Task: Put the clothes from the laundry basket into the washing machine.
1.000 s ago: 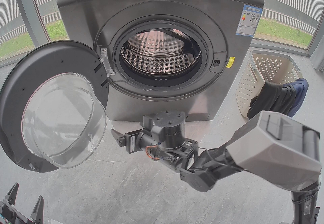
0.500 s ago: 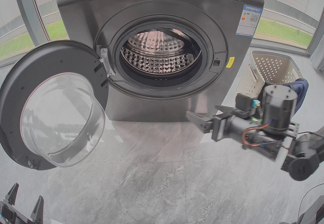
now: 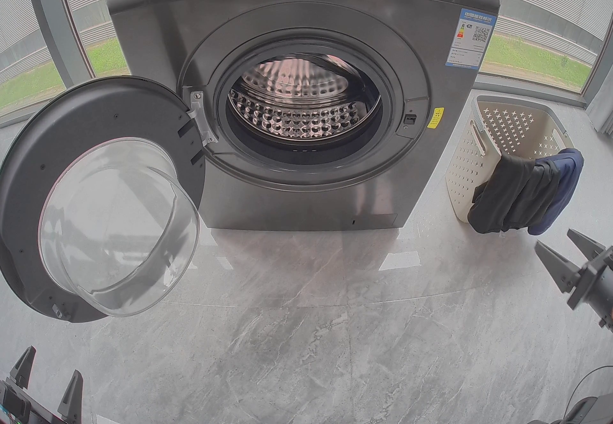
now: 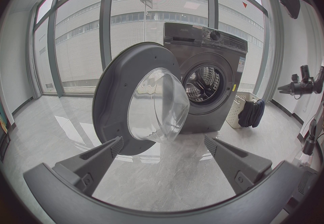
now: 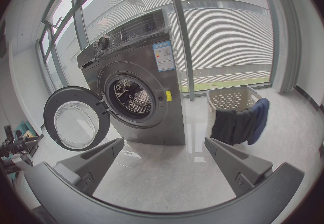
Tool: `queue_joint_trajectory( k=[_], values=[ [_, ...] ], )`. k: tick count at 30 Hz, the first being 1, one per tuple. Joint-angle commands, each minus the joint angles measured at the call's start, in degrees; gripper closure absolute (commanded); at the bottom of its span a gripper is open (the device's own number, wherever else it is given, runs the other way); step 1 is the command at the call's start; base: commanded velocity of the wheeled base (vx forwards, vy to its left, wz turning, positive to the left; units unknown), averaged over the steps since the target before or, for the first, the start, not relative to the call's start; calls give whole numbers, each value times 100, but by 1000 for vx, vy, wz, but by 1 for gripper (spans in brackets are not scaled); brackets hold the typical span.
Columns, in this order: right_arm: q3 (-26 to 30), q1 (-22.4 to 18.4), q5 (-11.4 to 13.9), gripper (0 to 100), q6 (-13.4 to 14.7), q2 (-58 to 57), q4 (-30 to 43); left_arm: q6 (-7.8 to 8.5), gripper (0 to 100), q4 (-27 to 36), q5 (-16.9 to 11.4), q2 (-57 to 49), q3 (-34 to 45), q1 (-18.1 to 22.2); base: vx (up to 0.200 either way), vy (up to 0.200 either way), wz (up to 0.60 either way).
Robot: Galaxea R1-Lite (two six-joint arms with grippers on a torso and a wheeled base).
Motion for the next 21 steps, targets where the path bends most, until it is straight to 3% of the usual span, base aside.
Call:
queue_joint_trajectory(
  k=[1,7,10,15,17,19,20,21],
  values=[
    [1113,-1421,592,0,-159,-3814,2116,-6,0,2,4,4,84,-4,0,0,0],
    [1113,-1500,636,0,-194,-5159,3803,-6,0,2,4,4,84,-4,0,0,0],
    [1113,-1773,794,0,-300,-5317,3926,-6,0,2,4,4,84,-4,0,0,0],
    [1104,-1834,847,0,-344,-5502,4041,-6,0,2,-4,4,84,-4,0,0,0],
    [1104,-1834,759,0,-344,-5510,4041,-6,0,2,-4,4,84,-4,0,0,0],
    [1113,-1834,249,0,-449,-5502,4128,-6,0,2,4,4,84,-4,0,0,0],
    [1113,-1843,152,0,-493,-5502,4252,-6,0,2,4,13,84,-4,0,0,0],
    [1113,-1852,249,0,-520,-5502,4269,-6,0,2,4,4,84,-4,0,0,0]
  ],
)
